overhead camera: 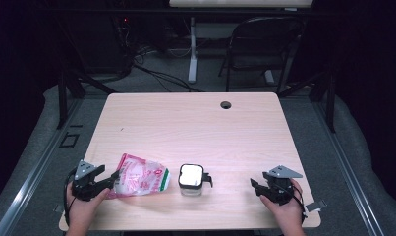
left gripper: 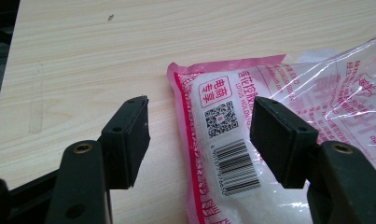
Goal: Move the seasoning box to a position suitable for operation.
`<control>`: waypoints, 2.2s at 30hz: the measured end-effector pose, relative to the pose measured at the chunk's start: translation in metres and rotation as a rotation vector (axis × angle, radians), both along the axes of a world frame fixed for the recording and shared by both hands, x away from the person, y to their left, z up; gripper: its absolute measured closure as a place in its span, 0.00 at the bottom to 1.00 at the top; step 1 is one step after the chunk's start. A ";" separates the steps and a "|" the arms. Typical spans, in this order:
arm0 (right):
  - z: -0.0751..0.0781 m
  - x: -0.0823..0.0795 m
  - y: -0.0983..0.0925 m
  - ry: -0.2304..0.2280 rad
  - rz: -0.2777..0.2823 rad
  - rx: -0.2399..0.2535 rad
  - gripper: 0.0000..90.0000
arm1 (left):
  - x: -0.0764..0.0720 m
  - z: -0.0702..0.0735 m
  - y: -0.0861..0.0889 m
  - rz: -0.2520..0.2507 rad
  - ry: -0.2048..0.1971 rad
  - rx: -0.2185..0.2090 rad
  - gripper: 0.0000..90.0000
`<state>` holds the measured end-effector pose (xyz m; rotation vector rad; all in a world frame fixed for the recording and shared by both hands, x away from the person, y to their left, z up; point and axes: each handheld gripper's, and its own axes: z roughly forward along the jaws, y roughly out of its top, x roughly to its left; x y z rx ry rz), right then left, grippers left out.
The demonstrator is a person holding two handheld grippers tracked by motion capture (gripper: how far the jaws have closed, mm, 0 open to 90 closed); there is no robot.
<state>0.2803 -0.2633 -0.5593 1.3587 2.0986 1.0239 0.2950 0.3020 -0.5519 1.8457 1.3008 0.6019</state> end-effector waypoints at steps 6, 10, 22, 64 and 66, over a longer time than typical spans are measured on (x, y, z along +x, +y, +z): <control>0.002 0.001 0.003 0.002 0.015 -0.007 0.48 | -0.001 0.000 -0.001 -0.007 -0.004 0.009 0.42; 0.006 0.003 0.006 0.006 0.016 -0.004 0.48 | -0.005 0.001 0.001 -0.007 -0.002 0.013 0.42; 0.035 -0.006 0.023 0.049 0.056 -0.012 0.50 | -0.017 0.011 0.001 -0.003 -0.028 0.007 0.42; 0.003 0.019 0.140 0.169 0.288 -0.116 0.72 | -0.030 0.015 0.008 0.005 -0.028 0.009 0.43; 0.002 0.020 0.141 0.163 0.286 -0.122 0.73 | -0.030 0.015 0.009 0.007 -0.025 0.010 0.43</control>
